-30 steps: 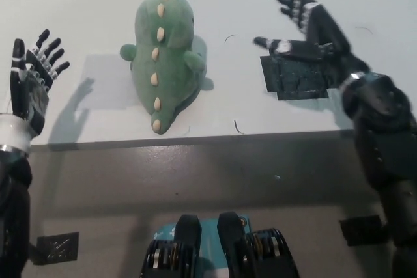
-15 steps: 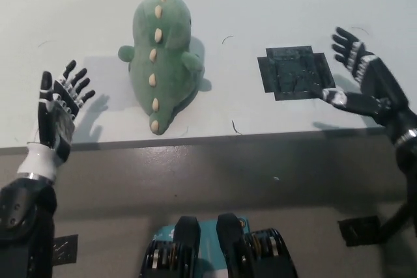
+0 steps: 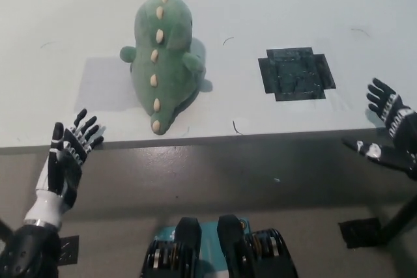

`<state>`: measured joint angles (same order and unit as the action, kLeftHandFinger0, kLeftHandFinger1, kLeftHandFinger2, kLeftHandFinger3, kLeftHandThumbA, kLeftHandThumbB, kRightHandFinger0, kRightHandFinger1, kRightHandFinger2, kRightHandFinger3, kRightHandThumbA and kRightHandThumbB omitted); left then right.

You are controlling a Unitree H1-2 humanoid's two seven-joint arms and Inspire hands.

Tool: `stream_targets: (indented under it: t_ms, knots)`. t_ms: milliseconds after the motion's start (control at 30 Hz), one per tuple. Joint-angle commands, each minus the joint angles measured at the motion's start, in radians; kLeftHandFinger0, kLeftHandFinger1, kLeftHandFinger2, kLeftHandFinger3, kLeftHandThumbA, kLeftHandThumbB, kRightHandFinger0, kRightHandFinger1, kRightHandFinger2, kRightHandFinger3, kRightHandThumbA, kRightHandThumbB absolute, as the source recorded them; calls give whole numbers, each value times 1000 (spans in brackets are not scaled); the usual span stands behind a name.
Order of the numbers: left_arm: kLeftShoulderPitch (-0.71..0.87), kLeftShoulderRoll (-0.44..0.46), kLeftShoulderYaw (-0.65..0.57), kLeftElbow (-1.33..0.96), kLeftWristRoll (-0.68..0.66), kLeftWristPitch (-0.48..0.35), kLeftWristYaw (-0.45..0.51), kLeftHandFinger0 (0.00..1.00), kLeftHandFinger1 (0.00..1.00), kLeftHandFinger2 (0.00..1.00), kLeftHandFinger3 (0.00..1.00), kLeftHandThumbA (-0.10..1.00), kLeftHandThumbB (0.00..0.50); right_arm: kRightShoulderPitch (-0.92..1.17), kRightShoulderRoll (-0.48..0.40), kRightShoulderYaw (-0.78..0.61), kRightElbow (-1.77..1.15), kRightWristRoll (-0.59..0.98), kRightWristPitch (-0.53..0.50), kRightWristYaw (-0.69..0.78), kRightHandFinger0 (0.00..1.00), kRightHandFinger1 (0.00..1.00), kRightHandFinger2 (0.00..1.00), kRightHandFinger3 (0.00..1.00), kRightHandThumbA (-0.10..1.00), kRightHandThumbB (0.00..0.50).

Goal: Use both hands to pick up a dinasour on the right side and move it to the left side

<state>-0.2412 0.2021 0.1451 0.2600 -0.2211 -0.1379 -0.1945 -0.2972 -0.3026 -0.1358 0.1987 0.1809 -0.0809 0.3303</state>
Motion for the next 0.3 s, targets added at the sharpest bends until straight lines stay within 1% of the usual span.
stream_targets:
  t_ms: [0, 33, 100, 133, 267]
  knots:
    - [24, -4, -17, -28, 2, -67, -26, 1000, 1000, 1000, 1000, 1000, 413, 23, -38, -34, -80, 59, 12, 7, 1000, 1000, 1000, 1000, 1000, 54]
    - [30, -1, -21, -29, 3, -72, -29, 1000, 1000, 1000, 1000, 1000, 409, 28, -40, -35, -72, 60, 2, 9, 1000, 1000, 1000, 1000, 1000, 66]
    - [43, 3, -29, -39, 1, -72, -36, 1000, 1000, 1000, 1000, 1000, 399, 43, -43, -38, -82, 63, 2, 7, 1000, 1000, 1000, 1000, 1000, 72]
    - [48, 4, -34, -39, 5, -74, -39, 1000, 1000, 1000, 1000, 1000, 405, 50, -43, -42, -84, 67, 0, 6, 1000, 1000, 1000, 1000, 1000, 87]
    - [70, 7, -53, -52, 3, -71, -51, 1000, 1000, 1000, 1000, 1000, 397, 79, -49, -56, -100, 80, -5, 7, 1000, 1000, 1000, 1000, 1000, 82]
